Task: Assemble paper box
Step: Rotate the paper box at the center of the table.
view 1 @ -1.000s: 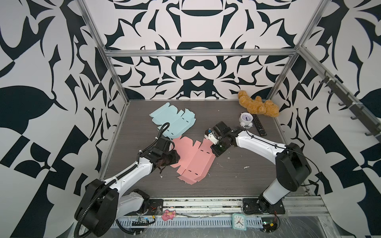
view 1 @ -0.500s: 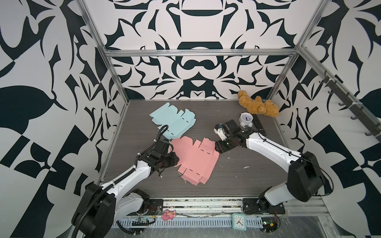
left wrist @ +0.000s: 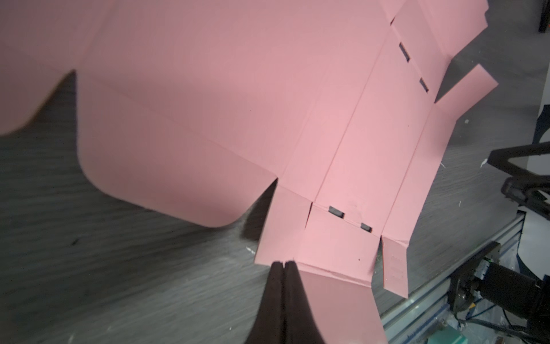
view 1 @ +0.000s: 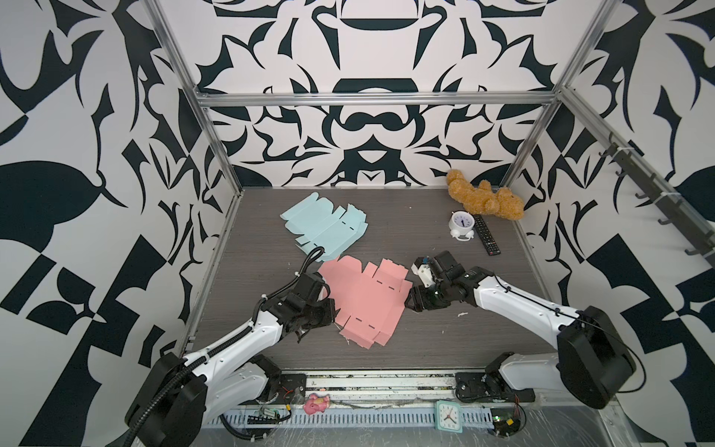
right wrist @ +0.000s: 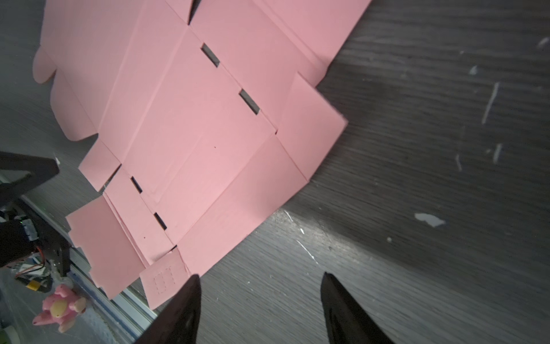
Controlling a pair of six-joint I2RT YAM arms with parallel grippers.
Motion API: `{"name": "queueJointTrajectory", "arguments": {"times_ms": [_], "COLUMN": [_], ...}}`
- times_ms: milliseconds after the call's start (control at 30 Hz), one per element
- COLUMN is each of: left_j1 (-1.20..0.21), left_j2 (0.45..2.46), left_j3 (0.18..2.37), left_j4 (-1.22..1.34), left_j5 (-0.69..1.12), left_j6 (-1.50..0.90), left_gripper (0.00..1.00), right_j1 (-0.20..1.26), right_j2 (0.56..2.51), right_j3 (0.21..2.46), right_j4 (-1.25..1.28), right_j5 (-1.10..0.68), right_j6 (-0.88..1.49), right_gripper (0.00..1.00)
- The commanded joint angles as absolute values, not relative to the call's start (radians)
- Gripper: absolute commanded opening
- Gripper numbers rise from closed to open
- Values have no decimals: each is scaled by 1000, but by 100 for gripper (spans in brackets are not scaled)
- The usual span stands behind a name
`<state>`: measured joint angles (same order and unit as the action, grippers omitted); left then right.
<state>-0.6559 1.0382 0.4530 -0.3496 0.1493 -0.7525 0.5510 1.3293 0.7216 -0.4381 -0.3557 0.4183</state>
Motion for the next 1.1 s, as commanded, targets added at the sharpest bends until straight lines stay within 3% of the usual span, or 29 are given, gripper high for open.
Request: {"name": "queueJointTrajectory", "arguments": {"times_ms": [0, 700, 867, 1067], "left_j1": [-696, -917, -985, -1057], "left_j2": [1021, 1041, 1064, 1127], "left_j3": [432, 394, 391, 404], "left_j4": [-385, -290, -230, -139], "left_j5": [121, 60, 36, 22], "left_j6": [-806, -991, -1045, -1090], "left_gripper": [0, 0, 9, 12], "right_j1": [555, 552, 553, 547], "right_j2": [1318, 1315, 1302, 1272], "right_j3": [697, 675, 675, 658], "right_j4": [-349, -338, -347, -336], "right_j5": [-393, -314, -307, -294], "right_j6": [479, 462, 461, 462], "right_gripper": [69, 69, 69, 72]}}
